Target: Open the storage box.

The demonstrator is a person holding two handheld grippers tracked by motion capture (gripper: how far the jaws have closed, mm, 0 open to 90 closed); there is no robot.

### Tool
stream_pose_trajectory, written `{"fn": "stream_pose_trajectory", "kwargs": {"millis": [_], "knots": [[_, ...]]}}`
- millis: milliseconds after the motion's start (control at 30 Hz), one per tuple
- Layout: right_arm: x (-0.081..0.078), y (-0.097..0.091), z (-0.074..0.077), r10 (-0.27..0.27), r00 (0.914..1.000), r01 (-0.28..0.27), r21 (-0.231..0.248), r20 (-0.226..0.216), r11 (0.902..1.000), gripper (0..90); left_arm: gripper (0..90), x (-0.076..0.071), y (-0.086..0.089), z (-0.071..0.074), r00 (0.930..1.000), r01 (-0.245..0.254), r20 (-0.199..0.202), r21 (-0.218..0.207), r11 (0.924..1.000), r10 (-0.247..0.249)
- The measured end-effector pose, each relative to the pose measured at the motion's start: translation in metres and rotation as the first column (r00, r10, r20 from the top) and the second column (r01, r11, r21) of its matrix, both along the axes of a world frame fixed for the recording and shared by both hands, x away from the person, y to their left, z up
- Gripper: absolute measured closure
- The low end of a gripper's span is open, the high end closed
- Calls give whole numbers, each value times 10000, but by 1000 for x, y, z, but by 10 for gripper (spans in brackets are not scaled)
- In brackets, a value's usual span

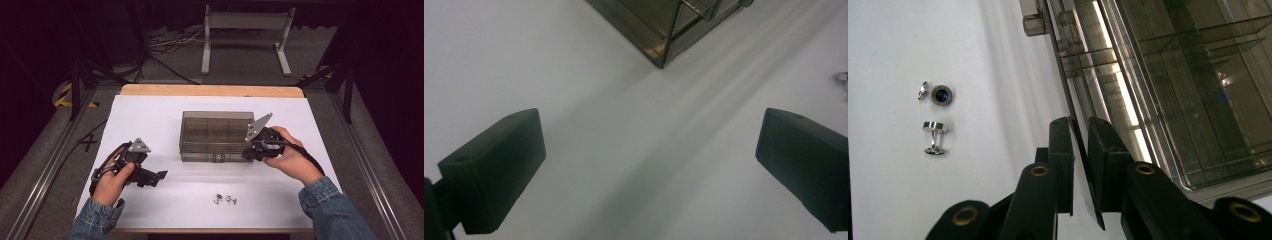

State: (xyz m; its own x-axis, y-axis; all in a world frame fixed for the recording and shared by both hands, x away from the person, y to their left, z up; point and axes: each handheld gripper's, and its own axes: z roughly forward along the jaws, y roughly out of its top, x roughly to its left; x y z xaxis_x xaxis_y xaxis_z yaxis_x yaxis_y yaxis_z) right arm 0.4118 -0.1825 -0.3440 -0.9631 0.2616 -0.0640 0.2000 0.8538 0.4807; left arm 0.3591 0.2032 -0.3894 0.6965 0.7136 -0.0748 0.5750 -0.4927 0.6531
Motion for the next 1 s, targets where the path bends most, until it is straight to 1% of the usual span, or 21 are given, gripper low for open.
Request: {"fn": "stream_pose_trajectory", "kwargs": {"millis": [100,200,267,433,500,567,600,633,767,867,900,1000], "knots": [[-1,1,0,50,9998,-50,-15,177,10000,814,3,0,0,0,10000,9,11,-5,10000,-9],[-3,1,2,119,9998,-119,4,182,9999,817,3,0,1,0,10000,-11,3,-14,10000,11],[-6,0,4,227,9994,-229,59,262,9997,819,4,0,0,0,10000,1,7,-9,10000,-1],[-14,2,5,429,9987,-426,-117,260,9990,830,4,0,0,0,10000,6,7,5,10000,-6],[-17,4,6,592,9977,-585,-234,344,9980,833,4,0,1,0,10000,26,27,5,10000,-26],[-22,4,7,588,9978,-579,-304,307,9979,836,3,0,1,1,10000,0,31,24,10000,0],[-23,5,7,687,9969,-676,-281,371,9973,837,3,0,1,1,10000,-34,10,0,10000,34],[-25,5,8,688,9971,-679,-298,317,9972,837,3,0,1,1,10000,-34,10,0,10000,34],[-31,5,8,804,9956,-787,-361,484,9962,838,3,1,2,0,10000,-45,-2,5,10000,45],[-35,5,9,844,9954,-825,-405,452,9958,839,4,1,3,0,10000,-63,-6,-9,10000,63],[-37,5,9,863,9947,-838,-447,558,9955,839,3,1,3,0,10000,-48,15,-4,10000,48],[-41,4,8,942,9938,-916,-466,582,9947,840,3,1,3,0,10000,-60,9,-5,10000,60]]}}
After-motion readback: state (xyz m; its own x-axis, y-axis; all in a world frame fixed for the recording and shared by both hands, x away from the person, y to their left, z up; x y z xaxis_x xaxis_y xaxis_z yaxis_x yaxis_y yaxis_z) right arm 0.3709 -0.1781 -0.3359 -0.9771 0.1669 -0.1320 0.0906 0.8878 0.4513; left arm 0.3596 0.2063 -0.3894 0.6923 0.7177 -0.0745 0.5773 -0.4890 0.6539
